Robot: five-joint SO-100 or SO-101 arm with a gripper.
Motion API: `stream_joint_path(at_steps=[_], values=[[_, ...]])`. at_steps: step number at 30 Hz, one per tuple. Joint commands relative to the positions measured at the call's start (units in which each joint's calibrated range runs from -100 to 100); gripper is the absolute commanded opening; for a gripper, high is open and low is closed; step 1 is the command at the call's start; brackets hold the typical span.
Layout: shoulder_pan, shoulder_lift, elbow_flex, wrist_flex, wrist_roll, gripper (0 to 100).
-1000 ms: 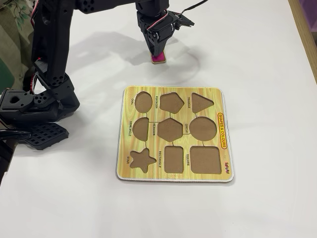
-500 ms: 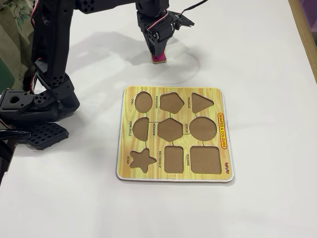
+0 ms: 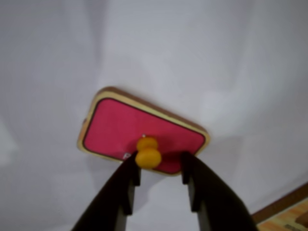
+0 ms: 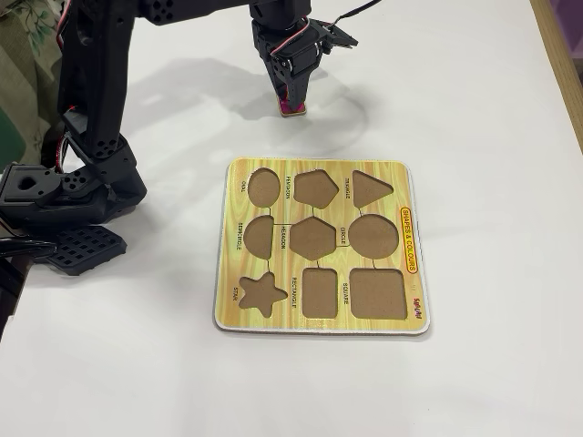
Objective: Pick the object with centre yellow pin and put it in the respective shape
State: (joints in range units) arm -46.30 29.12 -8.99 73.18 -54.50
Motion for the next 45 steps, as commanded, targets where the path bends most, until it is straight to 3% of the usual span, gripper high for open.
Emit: stream_joint_path(at_steps=[1, 45], values=[[0.4, -0.9, -2.2, -0.4, 0.1, 10], [-0.7, -3.2, -1.3, -4.4, 0.1, 10]])
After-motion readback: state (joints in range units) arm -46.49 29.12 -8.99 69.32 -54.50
